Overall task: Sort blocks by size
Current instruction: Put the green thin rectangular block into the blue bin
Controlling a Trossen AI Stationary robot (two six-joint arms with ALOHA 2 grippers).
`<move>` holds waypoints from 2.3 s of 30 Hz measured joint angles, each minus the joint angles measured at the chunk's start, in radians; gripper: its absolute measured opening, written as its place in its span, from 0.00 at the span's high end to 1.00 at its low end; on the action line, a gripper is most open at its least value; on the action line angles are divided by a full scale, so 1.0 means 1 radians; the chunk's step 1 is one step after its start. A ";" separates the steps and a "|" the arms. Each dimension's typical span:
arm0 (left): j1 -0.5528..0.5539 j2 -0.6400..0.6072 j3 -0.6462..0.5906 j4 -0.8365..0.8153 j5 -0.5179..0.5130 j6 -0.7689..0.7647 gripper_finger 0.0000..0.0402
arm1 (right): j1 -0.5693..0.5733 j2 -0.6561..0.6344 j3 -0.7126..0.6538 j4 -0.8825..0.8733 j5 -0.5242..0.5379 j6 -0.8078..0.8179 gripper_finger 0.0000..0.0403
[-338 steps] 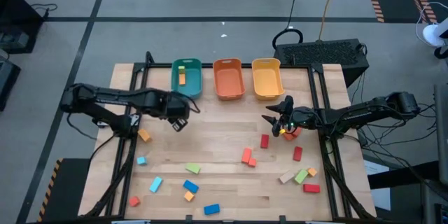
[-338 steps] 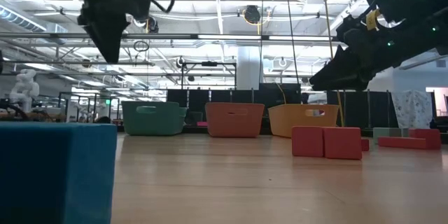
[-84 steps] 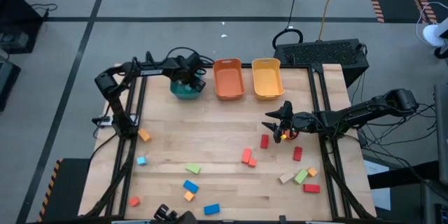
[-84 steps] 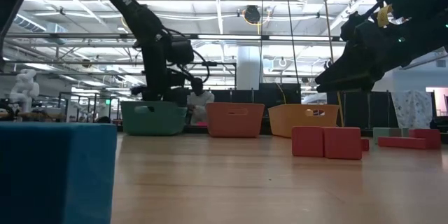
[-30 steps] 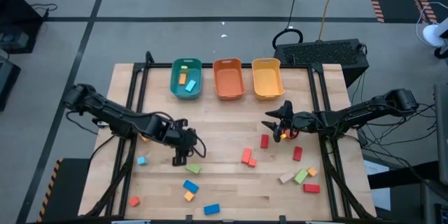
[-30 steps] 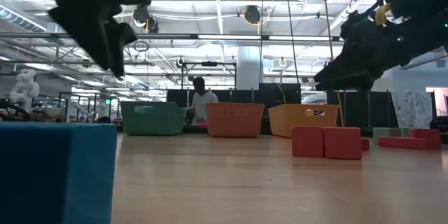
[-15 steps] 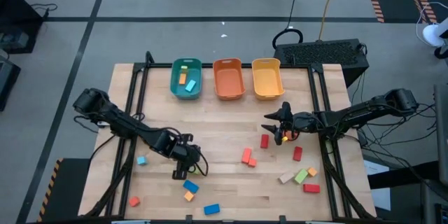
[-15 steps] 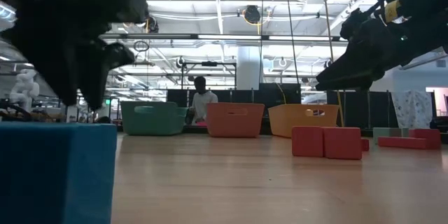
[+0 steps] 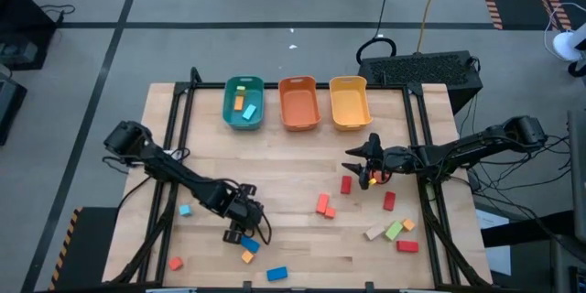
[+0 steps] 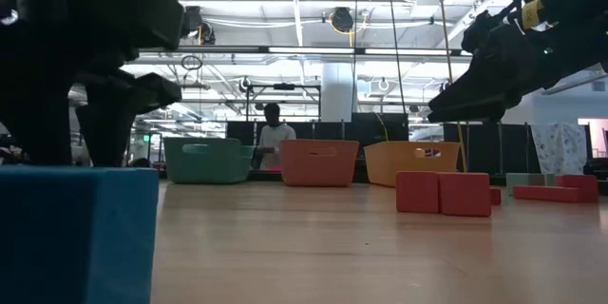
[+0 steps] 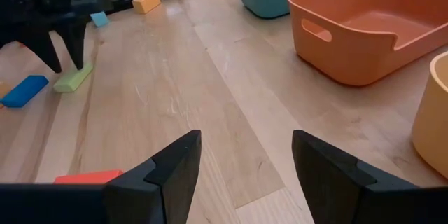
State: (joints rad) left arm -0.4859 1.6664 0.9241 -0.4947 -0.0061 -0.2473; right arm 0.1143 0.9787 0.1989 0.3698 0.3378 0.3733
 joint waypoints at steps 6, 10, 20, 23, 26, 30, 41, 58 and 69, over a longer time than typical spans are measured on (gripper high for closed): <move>-0.009 0.043 0.001 -0.011 -0.026 0.022 0.55 | 0.000 0.000 0.000 0.000 -0.001 0.000 0.48; -0.015 0.074 0.005 -0.007 -0.051 0.019 0.48 | 0.000 0.000 0.000 0.000 -0.002 0.000 0.48; 0.000 0.084 0.004 -0.009 -0.058 -0.045 0.48 | 0.000 0.000 0.000 0.000 0.000 0.001 0.48; 0.010 0.084 0.003 -0.008 -0.055 -0.085 0.55 | -0.001 0.000 0.000 0.004 0.001 0.003 0.48; 0.017 0.084 0.003 -0.008 -0.058 -0.110 0.63 | -0.001 0.000 0.000 0.019 0.004 0.003 0.48; 0.028 0.086 0.016 -0.023 -0.058 -0.129 0.67 | -0.001 0.000 0.000 0.024 0.005 0.003 0.48; 0.149 -0.012 0.076 -0.187 -0.203 -0.187 0.67 | -0.002 0.000 0.000 0.045 0.006 0.006 0.48; 0.625 -0.203 0.077 -0.246 -0.303 0.063 0.67 | -0.002 0.001 0.000 0.036 0.006 0.004 0.48; 0.892 -0.203 0.110 -0.146 -0.287 0.200 0.67 | -0.002 0.084 0.000 0.038 0.006 0.004 0.48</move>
State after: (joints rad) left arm 0.4056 1.4631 1.0344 -0.6406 -0.2932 -0.0472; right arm 0.1127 1.0627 0.1989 0.4078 0.3439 0.3771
